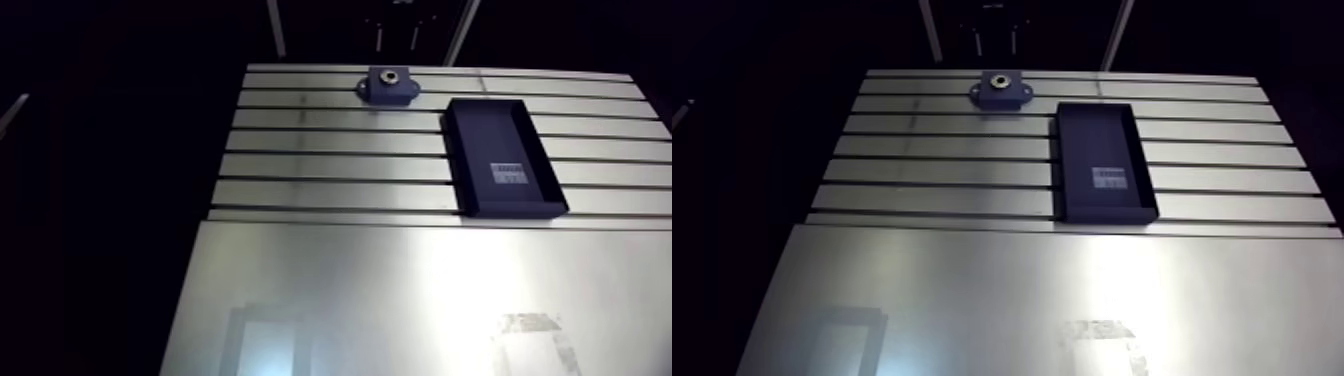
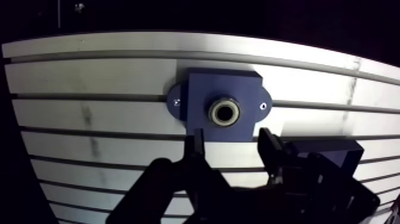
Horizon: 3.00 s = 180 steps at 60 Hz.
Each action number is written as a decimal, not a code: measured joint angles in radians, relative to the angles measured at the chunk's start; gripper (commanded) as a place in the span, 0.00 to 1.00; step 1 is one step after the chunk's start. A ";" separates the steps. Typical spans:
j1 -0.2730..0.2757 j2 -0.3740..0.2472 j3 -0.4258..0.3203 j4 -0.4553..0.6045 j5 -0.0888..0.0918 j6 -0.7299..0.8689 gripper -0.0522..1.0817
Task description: Pick up the bearing and press it into the housing until flush.
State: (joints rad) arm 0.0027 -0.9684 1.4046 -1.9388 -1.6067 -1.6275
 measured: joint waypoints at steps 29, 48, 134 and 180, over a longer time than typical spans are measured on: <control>0.003 0.010 -0.009 0.005 -0.003 0.030 1.00; 0.000 0.022 0.002 -0.008 -0.001 0.036 1.00; -0.006 0.061 0.032 -0.060 -0.003 0.031 1.00; -0.005 0.062 0.038 -0.075 -0.003 0.025 1.00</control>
State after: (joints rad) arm -0.0021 -0.9069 1.4426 -2.0136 -1.6100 -1.6021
